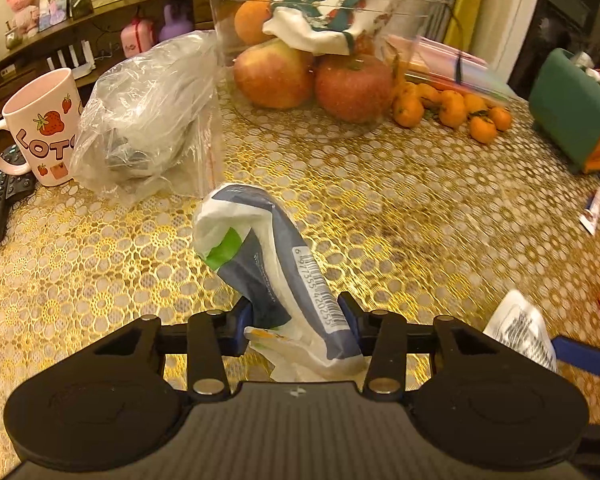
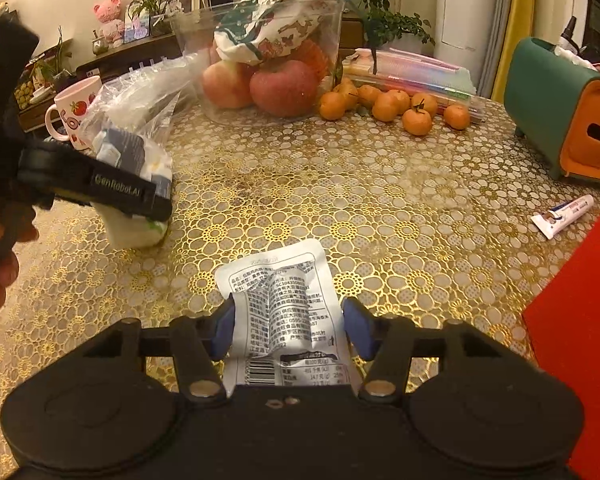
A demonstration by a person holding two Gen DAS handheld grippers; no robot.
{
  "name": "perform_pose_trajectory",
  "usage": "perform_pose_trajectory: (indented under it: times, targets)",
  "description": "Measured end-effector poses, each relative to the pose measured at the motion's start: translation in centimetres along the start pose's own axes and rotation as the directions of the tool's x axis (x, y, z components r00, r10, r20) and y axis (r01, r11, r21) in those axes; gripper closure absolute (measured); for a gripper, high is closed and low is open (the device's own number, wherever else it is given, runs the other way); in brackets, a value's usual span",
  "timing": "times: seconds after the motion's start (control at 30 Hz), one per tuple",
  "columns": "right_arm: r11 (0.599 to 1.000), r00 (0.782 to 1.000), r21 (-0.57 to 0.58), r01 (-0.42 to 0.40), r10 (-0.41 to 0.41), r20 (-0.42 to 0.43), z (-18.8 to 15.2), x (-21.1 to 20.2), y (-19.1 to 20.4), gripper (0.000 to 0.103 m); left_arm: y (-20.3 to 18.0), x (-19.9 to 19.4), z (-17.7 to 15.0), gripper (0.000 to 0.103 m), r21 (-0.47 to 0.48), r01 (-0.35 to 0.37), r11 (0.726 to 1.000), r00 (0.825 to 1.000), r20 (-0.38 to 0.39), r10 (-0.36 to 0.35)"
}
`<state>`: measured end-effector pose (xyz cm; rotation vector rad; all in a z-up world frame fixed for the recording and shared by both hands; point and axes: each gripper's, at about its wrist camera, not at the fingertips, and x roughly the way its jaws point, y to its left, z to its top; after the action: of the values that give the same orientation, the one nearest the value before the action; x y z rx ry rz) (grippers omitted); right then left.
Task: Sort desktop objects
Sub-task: 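Carry the wipes pack and white sachet in both grippers over the red box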
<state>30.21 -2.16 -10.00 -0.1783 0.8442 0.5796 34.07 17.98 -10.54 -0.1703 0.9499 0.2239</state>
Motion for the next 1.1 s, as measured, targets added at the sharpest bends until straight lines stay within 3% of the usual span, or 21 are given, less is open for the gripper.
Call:
perform_pose_trajectory:
  times: [0.4,1.1]
  targets:
    - [0.999,0.999,0.032,-0.003,0.002,0.034,-0.9,-5.6,-1.1,0.047,-3.7,-6.7,-3.1,0.060,0.060,0.110,0.992,0.994,0.014,-0.111]
    - [0.995,0.991,0.096,0.021,-0.033,0.126,-4.2,-18.4,-3.7,0.047,-12.2,-19.0,-9.0,0.060,0.204,0.258,0.944,0.964,0.002,-0.264]
